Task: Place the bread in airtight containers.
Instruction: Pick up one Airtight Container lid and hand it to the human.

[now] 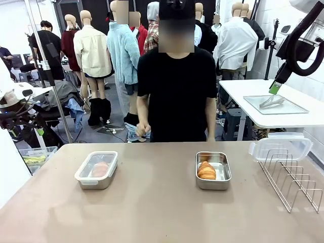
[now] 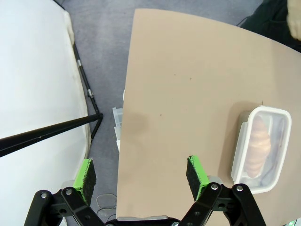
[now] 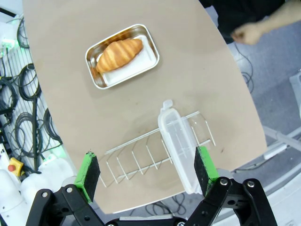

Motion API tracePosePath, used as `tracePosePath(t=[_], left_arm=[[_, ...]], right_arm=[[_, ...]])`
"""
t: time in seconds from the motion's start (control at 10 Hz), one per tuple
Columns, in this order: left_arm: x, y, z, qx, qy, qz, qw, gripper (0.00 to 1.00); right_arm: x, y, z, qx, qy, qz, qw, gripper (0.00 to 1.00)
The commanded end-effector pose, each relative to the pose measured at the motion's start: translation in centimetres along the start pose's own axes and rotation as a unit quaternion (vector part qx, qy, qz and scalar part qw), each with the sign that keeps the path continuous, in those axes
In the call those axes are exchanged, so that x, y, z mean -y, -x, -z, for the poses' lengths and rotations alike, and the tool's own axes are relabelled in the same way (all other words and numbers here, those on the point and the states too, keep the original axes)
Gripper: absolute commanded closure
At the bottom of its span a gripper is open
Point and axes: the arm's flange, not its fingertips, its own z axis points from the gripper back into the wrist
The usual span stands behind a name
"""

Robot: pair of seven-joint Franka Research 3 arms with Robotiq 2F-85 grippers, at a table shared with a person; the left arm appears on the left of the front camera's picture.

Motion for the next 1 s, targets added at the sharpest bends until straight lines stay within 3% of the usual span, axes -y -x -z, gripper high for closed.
tracePosePath(t=[0.0,0.9], left_arm=[[0.01,0.00,-0.22,0.001,-0.009,-0.003,1.000,0.00],[0.01,0.00,-0.22,0.001,-0.009,-0.003,1.000,0.00]], right_arm=[[0.16,-0.42,0.10,0.005,0.005,0.006,1.000,0.00],[0.16,-0.42,0.10,0.005,0.005,0.006,1.000,0.00]])
